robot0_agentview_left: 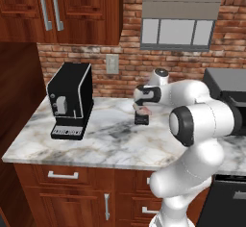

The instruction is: Take the steak from the fridge and place it on the digital scale on the counter by the fridge. Wait a few seconds for a reading, then move it to the plate on the dining counter.

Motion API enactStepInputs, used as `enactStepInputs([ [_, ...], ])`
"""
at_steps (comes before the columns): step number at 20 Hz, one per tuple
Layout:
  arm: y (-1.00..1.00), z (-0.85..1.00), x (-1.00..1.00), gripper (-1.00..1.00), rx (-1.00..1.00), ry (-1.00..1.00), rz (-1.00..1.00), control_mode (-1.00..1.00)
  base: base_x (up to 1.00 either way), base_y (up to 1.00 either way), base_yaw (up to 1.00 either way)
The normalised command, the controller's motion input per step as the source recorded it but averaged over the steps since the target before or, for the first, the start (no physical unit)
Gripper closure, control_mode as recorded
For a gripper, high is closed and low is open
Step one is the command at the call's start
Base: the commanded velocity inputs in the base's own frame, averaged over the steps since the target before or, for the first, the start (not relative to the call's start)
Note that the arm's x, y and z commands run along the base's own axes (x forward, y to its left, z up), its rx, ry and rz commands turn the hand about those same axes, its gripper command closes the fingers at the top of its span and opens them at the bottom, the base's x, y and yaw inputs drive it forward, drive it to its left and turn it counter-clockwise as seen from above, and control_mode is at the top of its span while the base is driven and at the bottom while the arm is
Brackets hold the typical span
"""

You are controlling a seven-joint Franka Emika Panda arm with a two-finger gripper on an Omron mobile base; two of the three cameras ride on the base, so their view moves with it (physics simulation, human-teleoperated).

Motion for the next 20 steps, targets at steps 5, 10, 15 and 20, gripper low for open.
enactStepInputs([
  [5,-0.03,-0.18,0.4,-1.0,0.0,0.14,0.0,-1.0,0.0,0.0,0.0],
  [10,-0.07,-0.24,0.19,-1.0,0.0,0.1,0.0,-1.0,0.0,0.0,0.0],
  [15,-0.08,-0.27,0.07,-1.0,0.0,0.06,0.0,-1.0,0.0,0.0,0.0],
  [20,-0.04,-0.27,0.0,-1.0,0.0,0.02,0.0,-1.0,0.0,0.0,0.0],
])
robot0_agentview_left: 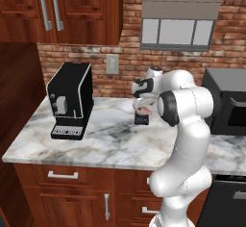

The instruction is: Take the steak from the fridge and place it on the digital scale on the counter by the fridge. Wait a few seconds for a reading, then move it to the plate on the dining counter.

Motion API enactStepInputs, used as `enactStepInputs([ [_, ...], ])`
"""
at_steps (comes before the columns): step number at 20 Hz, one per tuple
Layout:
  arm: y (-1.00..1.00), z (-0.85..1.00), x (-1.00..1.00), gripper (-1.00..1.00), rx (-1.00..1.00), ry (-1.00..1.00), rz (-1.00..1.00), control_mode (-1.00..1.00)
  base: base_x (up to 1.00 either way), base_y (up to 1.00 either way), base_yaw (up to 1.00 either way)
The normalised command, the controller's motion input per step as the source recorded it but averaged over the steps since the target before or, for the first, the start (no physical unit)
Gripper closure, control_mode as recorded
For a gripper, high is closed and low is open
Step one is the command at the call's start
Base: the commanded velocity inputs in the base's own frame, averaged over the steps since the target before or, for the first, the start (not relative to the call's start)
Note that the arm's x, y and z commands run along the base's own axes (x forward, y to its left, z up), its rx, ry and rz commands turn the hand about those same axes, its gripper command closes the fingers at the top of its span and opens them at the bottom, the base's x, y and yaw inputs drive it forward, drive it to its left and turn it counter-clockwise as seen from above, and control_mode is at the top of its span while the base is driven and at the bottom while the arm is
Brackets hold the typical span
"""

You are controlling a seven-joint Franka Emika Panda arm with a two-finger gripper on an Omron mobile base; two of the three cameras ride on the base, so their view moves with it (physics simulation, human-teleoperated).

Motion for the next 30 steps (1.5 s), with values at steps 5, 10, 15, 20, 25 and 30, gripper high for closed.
enactStepInputs([
  [5,0.0,-0.23,0.0,-1.0,0.0,0.0,0.0,-1.0,0.0,0.0,0.0],
  [10,0.0,-0.16,0.06,-1.0,0.0,0.0,0.0,-1.0,0.0,0.0,0.0],
  [15,-0.01,-0.06,0.22,-1.0,0.0,0.0,0.0,-1.0,0.0,0.0,0.0],
  [20,-0.03,-0.02,0.24,-1.0,0.0,0.0,0.0,-1.0,0.0,0.0,0.0],
  [25,-0.01,-0.12,0.14,-1.0,0.0,0.0,0.0,-1.0,0.0,0.0,0.0],
  [30,0.0,-0.19,0.06,-1.0,0.0,0.0,0.0,-1.0,0.0,0.0,0.0],
])
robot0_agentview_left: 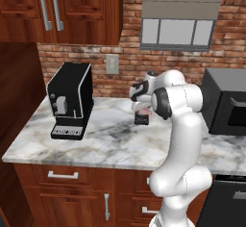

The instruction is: Take the steak from the fridge and place it on the digital scale on the counter by the fridge. Wait a few seconds for a reading, then move it to the plate on the dining counter.

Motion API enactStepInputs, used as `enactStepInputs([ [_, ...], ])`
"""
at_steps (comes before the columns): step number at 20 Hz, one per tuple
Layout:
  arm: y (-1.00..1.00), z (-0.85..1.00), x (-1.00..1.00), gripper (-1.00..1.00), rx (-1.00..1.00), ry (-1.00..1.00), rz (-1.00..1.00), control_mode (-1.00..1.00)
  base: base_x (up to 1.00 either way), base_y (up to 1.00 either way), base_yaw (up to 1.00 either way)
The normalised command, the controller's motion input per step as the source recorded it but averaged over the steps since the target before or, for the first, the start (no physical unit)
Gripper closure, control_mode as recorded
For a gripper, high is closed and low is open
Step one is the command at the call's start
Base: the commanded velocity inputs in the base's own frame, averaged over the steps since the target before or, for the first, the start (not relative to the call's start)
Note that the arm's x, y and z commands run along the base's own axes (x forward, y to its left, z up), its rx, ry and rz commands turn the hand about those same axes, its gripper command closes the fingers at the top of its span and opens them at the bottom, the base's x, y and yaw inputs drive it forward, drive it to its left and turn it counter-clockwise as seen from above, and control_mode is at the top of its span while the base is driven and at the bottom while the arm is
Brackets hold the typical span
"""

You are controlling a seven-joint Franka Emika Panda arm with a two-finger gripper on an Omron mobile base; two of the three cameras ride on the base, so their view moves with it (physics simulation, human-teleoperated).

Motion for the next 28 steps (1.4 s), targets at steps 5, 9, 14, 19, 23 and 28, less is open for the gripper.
enactStepInputs([
  [5,0.0,-0.17,0.06,-1.0,0.0,0.0,0.0,-1.0,0.0,0.0,0.0],
  [9,0.0,-0.17,0.02,1.0,0.0,0.0,0.0,-1.0,0.0,0.0,0.0],
  [14,0.0,-0.13,0.0,1.0,0.0,0.0,0.0,-1.0,0.0,0.0,0.0],
  [19,0.0,-0.02,-0.05,1.0,0.0,-0.03,0.0,-1.0,0.0,0.0,0.0],
  [23,0.0,0.38,-0.36,1.0,0.01,-0.17,0.0,-1.0,0.0,0.0,0.0],
  [28,0.0,1.0,-0.6,1.0,0.09,-0.29,-0.01,-1.0,0.0,0.0,0.0],
])
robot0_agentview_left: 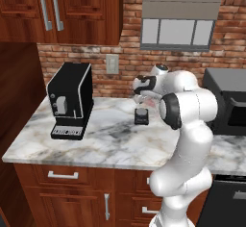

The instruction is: Take the steak from the fridge and place it on the digital scale on the counter by the fridge. Wait a few seconds for a reading, then move it to the plate on the dining counter.

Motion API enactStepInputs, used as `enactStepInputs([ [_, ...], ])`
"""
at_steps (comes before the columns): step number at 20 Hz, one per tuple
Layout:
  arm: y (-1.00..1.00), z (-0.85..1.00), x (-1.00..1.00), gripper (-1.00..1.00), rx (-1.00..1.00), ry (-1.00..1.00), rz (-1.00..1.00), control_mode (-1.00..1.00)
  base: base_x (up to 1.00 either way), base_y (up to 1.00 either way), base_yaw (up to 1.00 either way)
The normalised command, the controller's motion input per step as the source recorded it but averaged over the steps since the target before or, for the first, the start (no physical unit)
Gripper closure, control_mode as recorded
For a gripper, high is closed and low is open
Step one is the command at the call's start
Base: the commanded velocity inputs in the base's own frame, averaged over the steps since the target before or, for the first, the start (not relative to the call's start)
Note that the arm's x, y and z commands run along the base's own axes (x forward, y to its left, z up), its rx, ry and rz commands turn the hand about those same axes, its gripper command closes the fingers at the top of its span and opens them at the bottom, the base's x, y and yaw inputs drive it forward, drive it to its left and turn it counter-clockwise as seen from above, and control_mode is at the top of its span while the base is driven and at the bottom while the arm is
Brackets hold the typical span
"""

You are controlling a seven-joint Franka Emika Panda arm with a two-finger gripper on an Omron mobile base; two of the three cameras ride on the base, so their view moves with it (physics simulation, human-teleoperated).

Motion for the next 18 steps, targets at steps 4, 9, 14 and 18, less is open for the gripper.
enactStepInputs([
  [4,0.0,1.0,-0.7,1.0,0.09,-0.2,-0.04,-1.0,0.0,0.0,0.0],
  [9,0.0,1.0,-0.92,1.0,0.1,-0.02,-0.11,-1.0,0.0,0.0,0.0],
  [14,0.0,1.0,-1.0,1.0,0.09,0.09,-0.17,-1.0,0.0,0.0,0.0],
  [18,0.0,0.97,-0.95,1.0,0.07,0.28,-0.2,-1.0,0.0,0.0,0.0],
])
